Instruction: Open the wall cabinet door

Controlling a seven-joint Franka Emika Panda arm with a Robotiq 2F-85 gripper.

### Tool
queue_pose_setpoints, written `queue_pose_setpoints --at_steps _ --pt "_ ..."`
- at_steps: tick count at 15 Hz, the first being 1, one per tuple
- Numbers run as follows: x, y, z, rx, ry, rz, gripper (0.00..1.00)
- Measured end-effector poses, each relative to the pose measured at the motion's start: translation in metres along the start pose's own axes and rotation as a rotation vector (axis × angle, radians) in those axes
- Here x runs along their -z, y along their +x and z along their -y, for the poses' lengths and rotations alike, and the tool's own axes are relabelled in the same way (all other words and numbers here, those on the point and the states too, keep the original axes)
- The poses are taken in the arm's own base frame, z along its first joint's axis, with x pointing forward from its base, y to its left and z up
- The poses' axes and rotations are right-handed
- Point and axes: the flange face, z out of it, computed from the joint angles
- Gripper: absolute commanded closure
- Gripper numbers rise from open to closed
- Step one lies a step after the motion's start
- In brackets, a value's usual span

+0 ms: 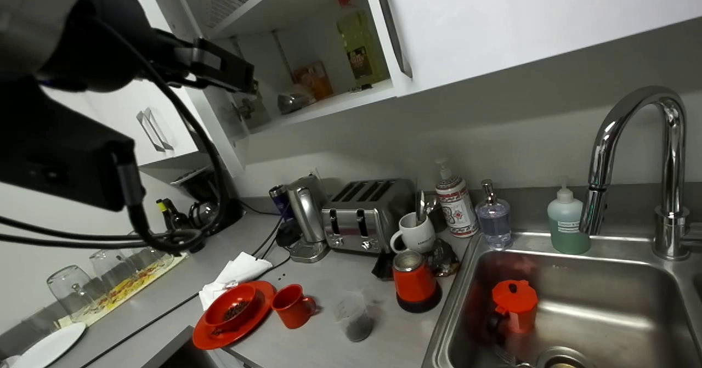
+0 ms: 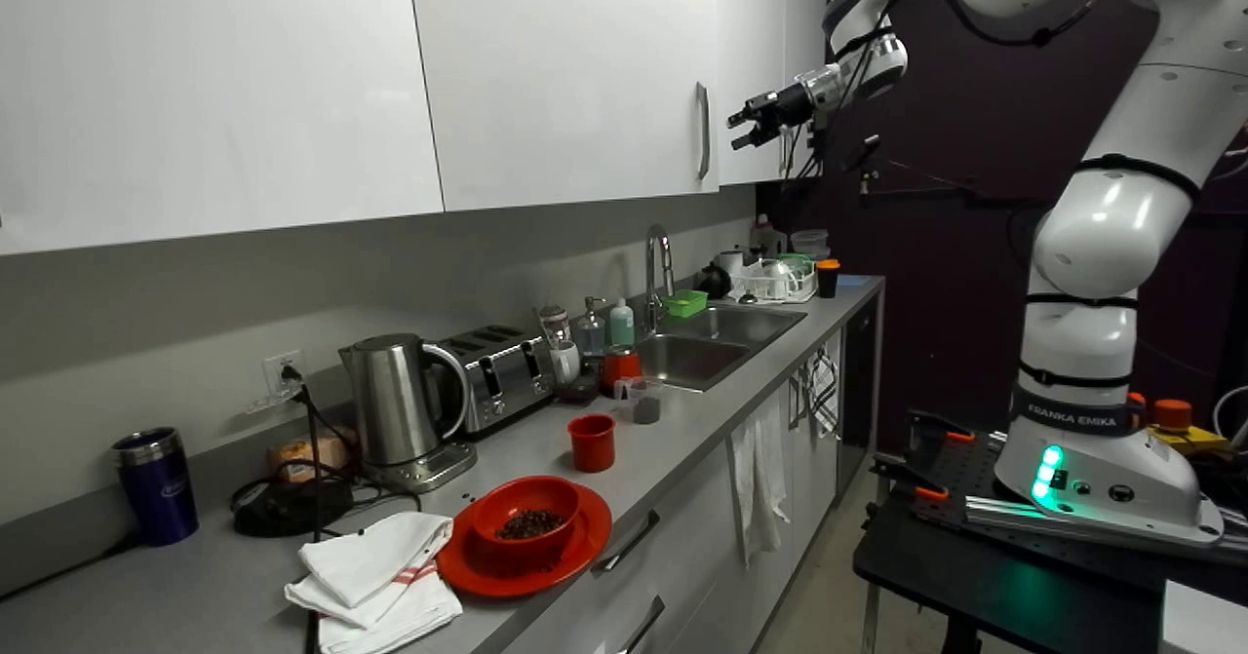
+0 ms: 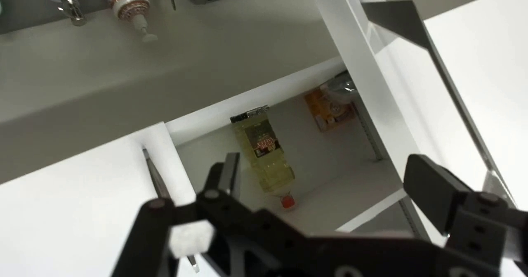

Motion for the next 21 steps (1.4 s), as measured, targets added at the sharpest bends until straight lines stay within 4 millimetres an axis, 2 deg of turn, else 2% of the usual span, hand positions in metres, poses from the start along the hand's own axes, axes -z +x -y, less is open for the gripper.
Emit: queue_pose_setpoints --at_steps 6,12,16,21 --pt "-0.002 -0.005 -0.016 -0.081 0.175 -0.100 0.00" --pt "-0.009 -0.012 -0.031 -0.118 0.265 -0.100 0.00" --pt "-0.028 -0.014 -0.027 -0.114 0.307 -0.060 0.00" --pt "-0.058 -0.017 -0.006 -0.073 0.343 0.019 0.00"
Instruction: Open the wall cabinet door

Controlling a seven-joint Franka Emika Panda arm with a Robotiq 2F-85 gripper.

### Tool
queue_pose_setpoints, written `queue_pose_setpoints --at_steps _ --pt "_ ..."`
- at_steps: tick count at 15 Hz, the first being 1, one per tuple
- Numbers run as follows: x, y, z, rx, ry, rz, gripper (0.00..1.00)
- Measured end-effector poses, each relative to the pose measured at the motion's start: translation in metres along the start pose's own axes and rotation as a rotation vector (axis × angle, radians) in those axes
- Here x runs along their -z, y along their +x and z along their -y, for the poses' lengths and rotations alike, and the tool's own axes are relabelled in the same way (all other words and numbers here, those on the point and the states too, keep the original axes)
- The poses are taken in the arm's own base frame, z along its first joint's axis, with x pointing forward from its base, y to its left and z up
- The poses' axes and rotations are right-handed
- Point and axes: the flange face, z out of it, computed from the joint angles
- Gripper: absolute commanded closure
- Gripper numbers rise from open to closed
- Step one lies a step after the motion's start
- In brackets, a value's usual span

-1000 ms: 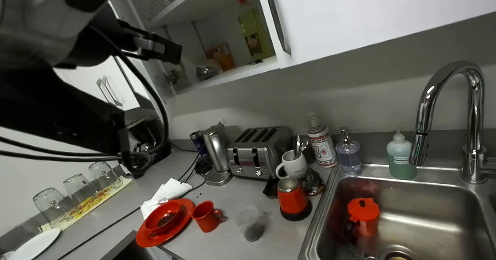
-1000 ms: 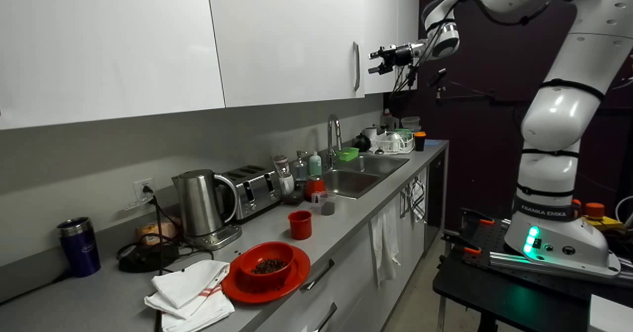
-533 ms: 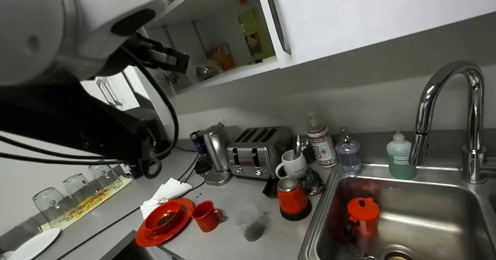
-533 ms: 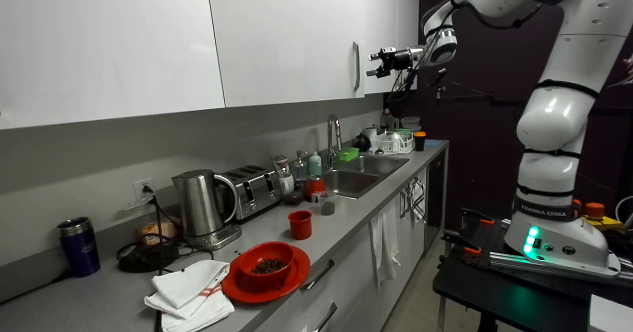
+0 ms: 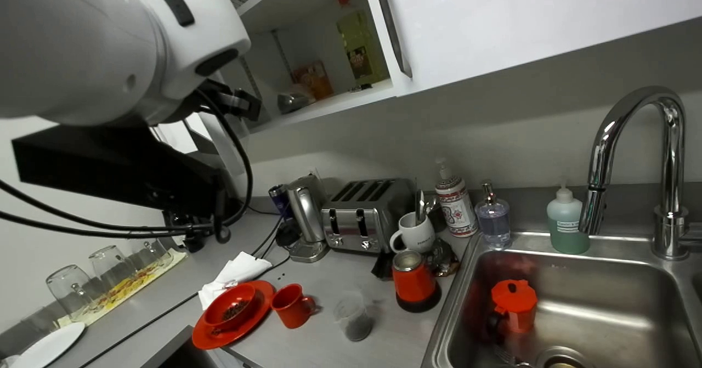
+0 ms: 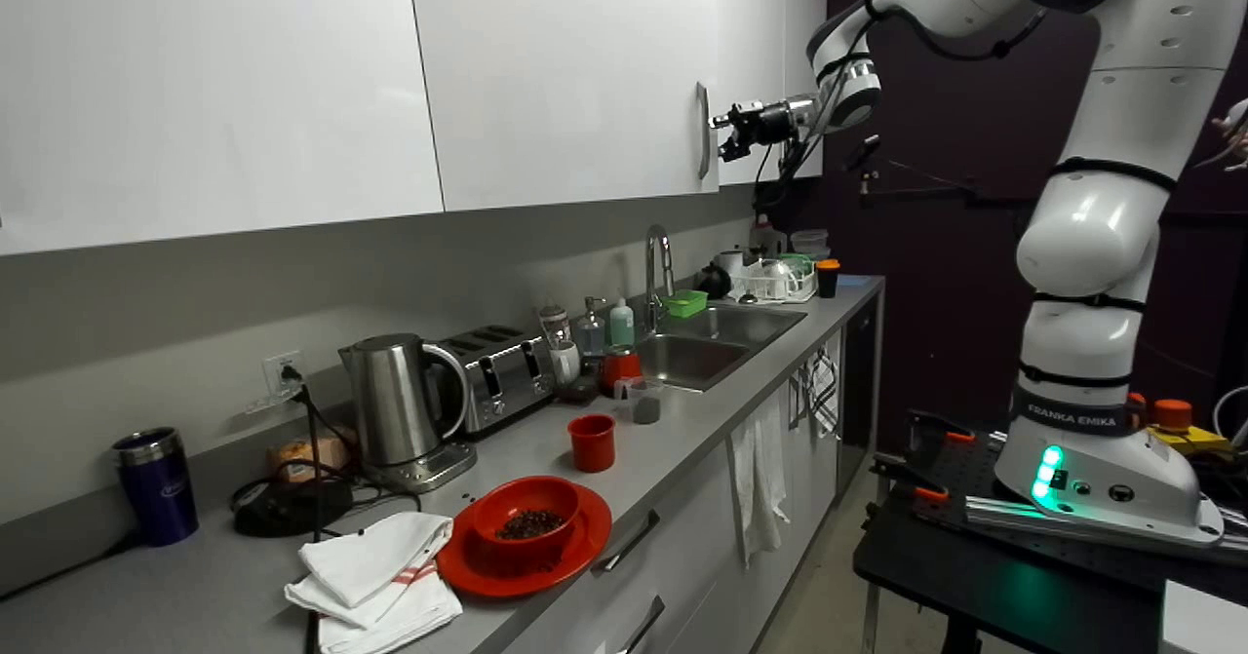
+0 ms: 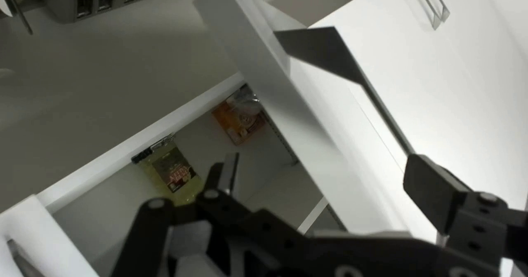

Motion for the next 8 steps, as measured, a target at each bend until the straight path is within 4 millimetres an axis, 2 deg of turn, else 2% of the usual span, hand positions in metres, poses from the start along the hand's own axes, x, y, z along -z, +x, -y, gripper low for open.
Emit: queue_pose_setpoints --at_steps 3,8 --pt "-0.017 -0.004 0.007 0.026 0.010 0.069 0.00" --pt "-0.035 -0.008 0.014 0.057 0.018 0.144 0.00"
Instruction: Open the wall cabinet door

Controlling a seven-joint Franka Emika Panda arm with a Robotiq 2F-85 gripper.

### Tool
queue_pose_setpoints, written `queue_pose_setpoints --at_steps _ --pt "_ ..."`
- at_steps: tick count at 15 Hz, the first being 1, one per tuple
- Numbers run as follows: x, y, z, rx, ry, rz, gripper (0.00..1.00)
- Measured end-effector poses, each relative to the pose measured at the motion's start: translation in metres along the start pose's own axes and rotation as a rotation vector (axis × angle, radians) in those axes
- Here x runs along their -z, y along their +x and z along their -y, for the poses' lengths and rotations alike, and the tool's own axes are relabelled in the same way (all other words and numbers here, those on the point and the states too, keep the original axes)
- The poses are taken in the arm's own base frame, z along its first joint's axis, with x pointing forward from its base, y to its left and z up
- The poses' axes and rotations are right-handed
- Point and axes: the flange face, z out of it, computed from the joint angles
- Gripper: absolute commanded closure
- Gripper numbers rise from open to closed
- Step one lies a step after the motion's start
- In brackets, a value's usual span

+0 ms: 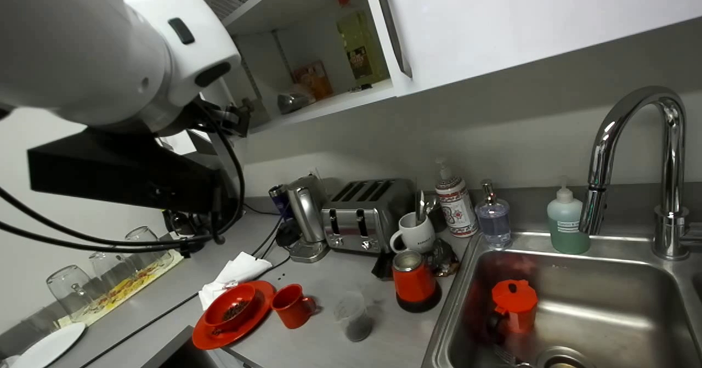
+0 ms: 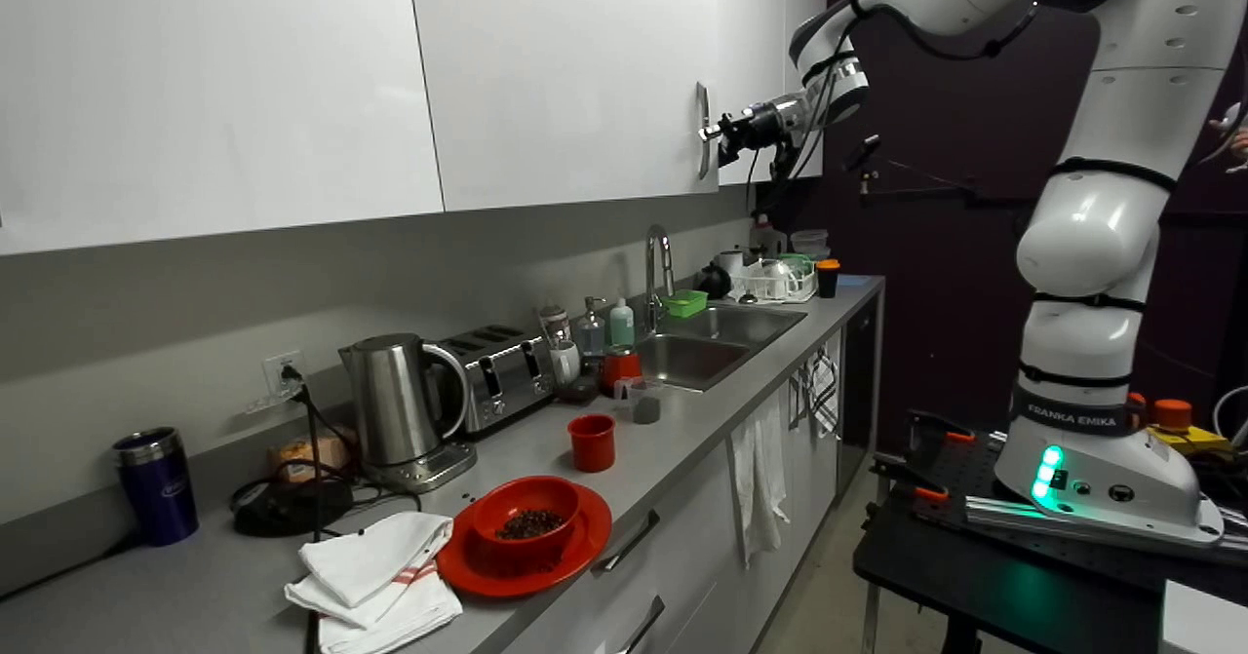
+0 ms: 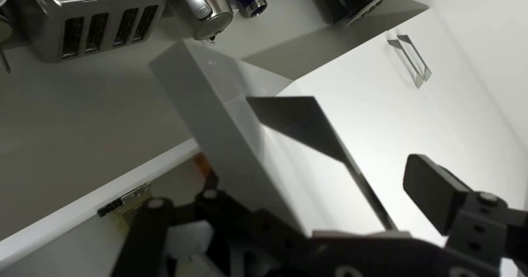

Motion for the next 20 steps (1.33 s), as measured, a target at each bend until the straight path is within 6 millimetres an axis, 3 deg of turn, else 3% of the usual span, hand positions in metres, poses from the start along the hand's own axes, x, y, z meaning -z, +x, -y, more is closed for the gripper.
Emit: queue_pose_setpoints --at_steps 9,20 --pt "-0.008 -0.007 0.010 0.110 -0.025 0.159 0.00" --pt "-0.019 -0.034 0.060 0.333 -0.014 0.385 0.00"
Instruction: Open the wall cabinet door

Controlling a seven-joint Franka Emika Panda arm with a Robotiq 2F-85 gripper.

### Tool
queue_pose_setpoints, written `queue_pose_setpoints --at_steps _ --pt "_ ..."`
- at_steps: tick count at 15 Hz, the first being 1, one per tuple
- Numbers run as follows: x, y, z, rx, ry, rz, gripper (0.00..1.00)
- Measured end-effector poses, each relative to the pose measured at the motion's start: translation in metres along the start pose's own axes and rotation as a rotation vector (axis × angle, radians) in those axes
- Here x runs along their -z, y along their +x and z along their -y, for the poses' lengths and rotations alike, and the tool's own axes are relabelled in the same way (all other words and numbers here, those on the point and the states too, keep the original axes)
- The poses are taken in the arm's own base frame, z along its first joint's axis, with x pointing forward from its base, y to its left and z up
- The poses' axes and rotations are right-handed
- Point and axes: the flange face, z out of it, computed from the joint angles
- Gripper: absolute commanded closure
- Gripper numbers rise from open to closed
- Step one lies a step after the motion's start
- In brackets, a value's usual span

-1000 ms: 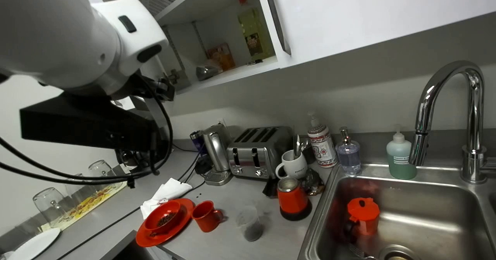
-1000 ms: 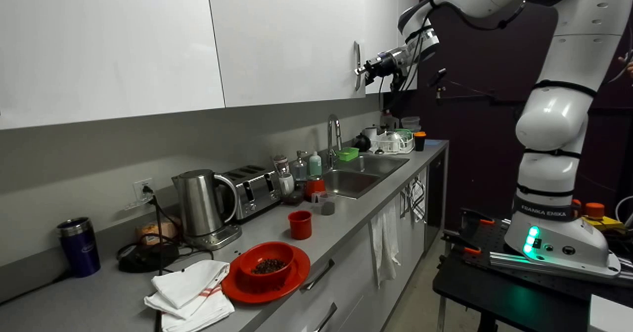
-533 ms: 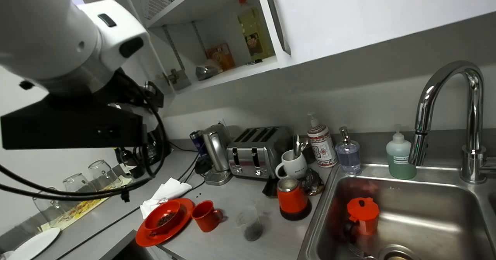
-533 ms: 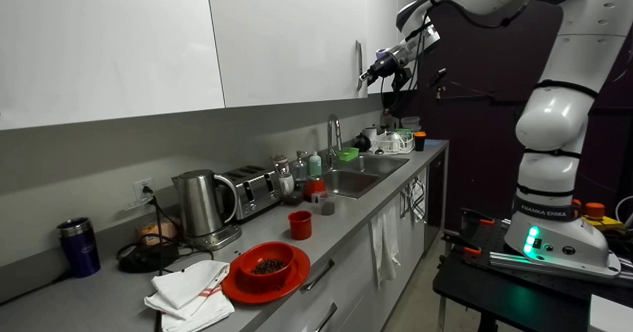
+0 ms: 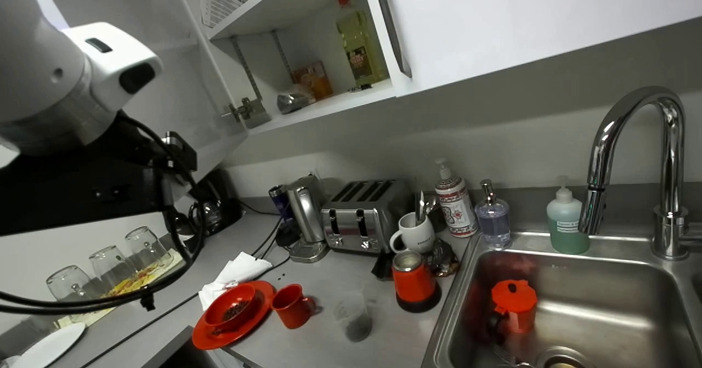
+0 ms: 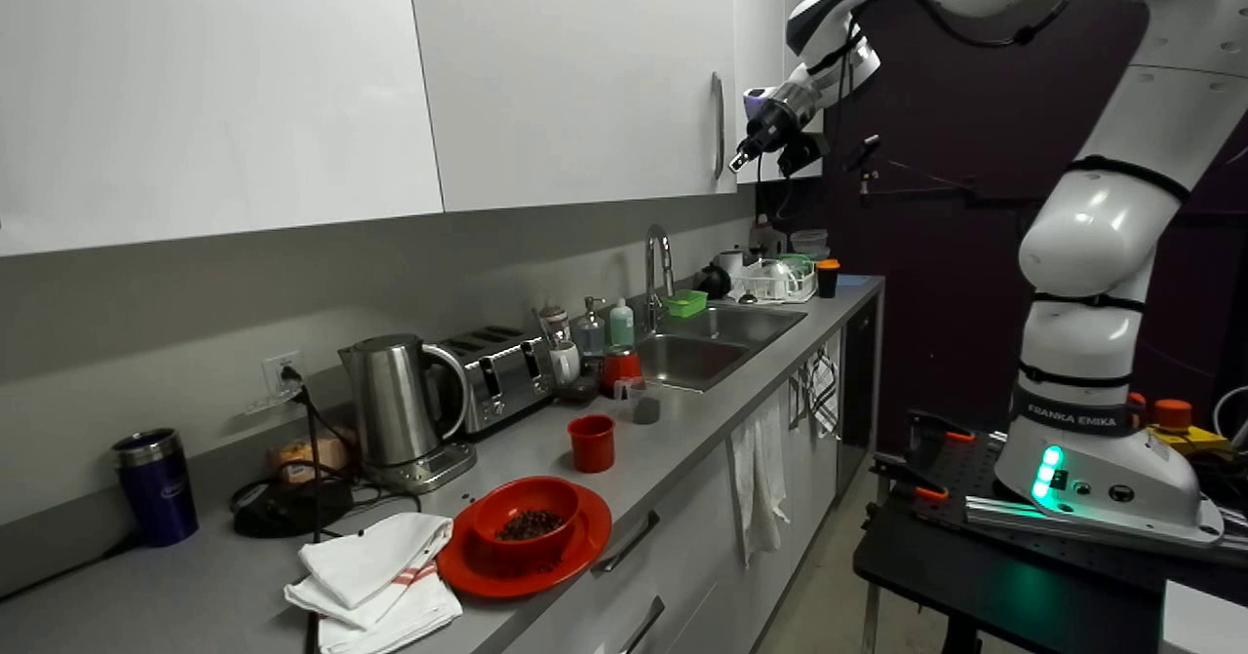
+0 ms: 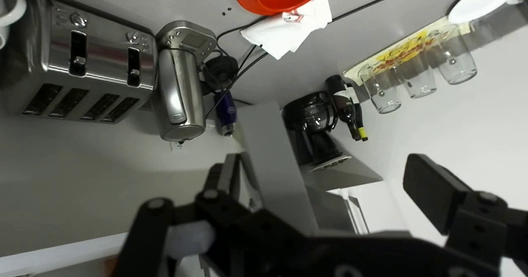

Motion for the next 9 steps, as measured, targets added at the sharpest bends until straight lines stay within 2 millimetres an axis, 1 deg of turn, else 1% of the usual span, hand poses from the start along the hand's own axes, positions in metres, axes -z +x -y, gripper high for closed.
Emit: queue_pose_setpoints --at_steps 9 --pt "-0.020 -0.001 0.051 0.149 0.025 0.127 0.00"
